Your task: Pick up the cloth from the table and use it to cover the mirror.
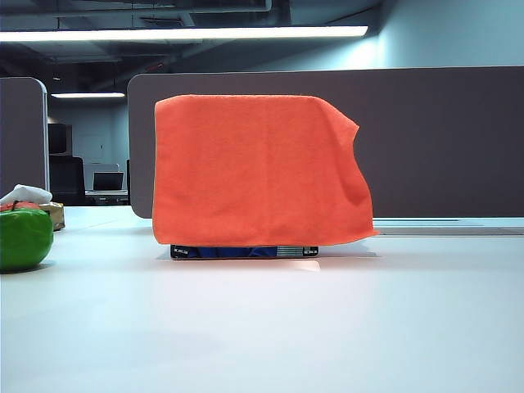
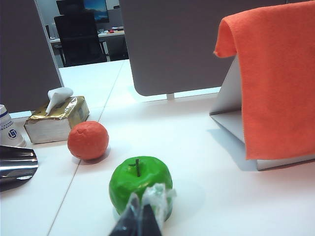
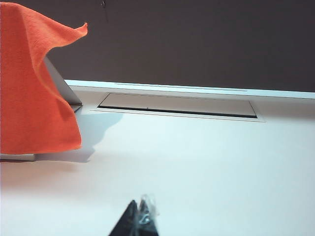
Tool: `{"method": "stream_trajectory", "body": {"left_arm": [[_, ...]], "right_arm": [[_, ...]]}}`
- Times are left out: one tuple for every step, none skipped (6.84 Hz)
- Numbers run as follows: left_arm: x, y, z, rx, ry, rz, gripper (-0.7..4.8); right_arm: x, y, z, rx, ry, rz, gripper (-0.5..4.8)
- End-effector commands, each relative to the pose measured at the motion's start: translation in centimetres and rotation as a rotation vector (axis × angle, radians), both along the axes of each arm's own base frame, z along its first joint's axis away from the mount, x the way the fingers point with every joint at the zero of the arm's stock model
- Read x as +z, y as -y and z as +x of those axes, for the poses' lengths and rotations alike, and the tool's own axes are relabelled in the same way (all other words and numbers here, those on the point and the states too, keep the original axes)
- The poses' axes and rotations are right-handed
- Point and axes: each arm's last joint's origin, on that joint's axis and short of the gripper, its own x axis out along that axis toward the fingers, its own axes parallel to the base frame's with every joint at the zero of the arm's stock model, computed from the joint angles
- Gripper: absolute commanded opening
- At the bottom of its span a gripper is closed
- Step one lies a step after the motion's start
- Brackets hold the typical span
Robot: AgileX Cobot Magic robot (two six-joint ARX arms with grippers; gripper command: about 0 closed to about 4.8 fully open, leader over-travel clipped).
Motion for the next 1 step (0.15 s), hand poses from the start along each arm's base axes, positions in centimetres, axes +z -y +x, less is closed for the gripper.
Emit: {"method": "stream_trajectory", "body": {"left_arm": [[0.19,0.00,-0.02,-0.003,0.012,0.001,-0.06]], "right_arm": [[0.12,0.00,0.00,-0.002,0.016,-0.002,-0.05]]}}
